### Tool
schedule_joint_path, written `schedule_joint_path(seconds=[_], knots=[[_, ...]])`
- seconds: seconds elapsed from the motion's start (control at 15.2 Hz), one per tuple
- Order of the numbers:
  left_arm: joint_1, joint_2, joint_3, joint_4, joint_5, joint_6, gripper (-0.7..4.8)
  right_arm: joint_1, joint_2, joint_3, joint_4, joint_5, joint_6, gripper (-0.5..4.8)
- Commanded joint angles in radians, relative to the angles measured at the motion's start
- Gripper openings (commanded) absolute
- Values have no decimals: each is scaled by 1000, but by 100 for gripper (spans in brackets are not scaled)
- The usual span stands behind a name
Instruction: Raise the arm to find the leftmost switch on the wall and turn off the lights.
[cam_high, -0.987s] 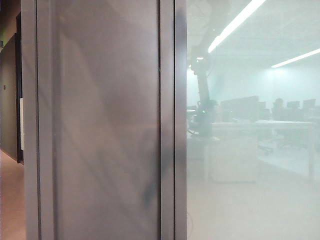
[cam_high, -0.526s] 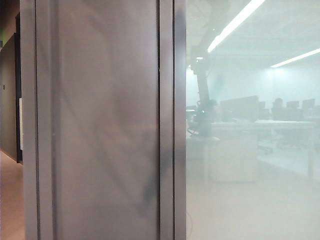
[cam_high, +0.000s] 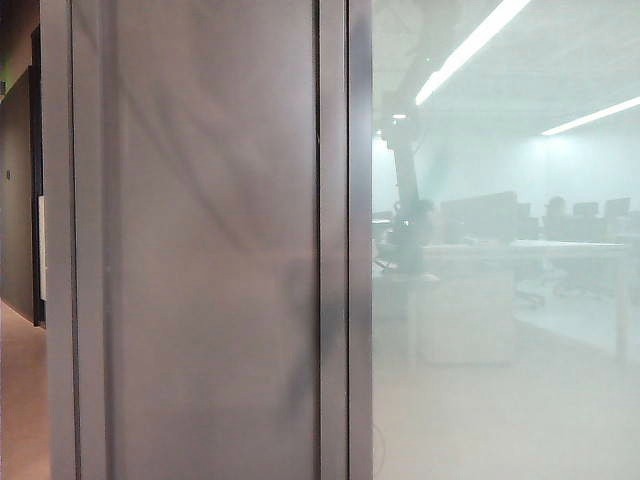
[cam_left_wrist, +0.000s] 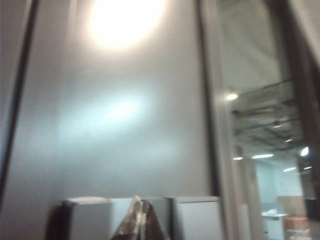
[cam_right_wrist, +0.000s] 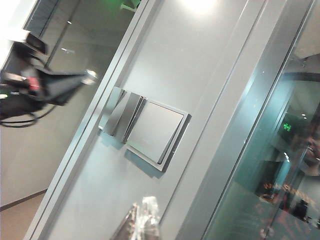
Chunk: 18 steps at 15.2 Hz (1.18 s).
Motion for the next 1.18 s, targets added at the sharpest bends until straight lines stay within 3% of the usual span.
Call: schedule_joint_path(seconds=[0.07, 0.26, 0.99, 1.18], knots=[[0, 24, 37, -23, -30, 11, -5, 0, -3, 3, 8, -2, 8, -1], [-1, 45, 47, -23, -52, 79, -6, 0, -3, 3, 8, -2, 12, -1], [-21, 132, 148, -55, -66, 82, -6, 11, -2, 3, 8, -2, 41, -1], [-21, 137, 148, -93, -71, 135, -5, 11, -2, 3, 10, -2, 41, -1]])
